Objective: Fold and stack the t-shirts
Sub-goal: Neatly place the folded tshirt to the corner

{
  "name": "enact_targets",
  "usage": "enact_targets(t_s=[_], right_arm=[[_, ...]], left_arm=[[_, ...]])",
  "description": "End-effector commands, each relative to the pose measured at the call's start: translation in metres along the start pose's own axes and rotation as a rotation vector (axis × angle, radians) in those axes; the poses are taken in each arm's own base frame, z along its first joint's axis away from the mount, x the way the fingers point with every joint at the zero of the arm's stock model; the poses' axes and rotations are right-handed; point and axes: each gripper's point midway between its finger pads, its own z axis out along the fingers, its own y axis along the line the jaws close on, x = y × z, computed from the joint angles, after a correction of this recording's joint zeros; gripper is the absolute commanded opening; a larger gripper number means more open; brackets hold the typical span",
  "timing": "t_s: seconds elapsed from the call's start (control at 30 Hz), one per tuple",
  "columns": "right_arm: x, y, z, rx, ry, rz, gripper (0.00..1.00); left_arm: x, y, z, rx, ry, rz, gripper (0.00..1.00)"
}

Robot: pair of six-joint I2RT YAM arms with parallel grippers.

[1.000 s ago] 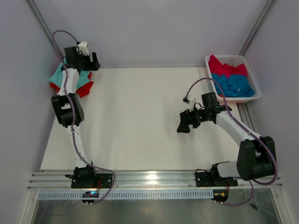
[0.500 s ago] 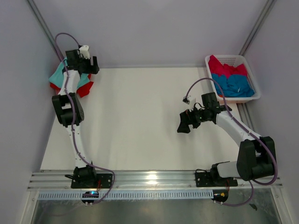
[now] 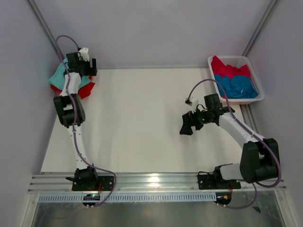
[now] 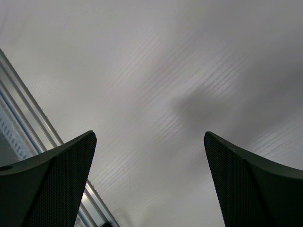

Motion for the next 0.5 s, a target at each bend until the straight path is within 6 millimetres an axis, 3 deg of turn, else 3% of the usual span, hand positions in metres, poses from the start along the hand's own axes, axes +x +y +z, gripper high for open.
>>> enact_targets(t_s=[0.0, 0.23, 0.47], right_arm=[[-0.002, -0.002, 0.001, -0.001, -0.007, -0.023, 0.99], [-0.003, -0.001, 0.000, -0.003, -0.013, -0.025, 0.99], [-0.002, -0.002, 0.000, -0.002, -0.010, -0.025, 0.99]], left_arm=[[-0.019, 0.030, -0.002, -0.103, -0.057, 0.027, 0.84], [-0.008, 0.041, 0.001, -0.137, -0.029, 0.056, 0.84], [-0.005, 0.068, 0.002, -0.185, -0.044, -0.014, 0.83]])
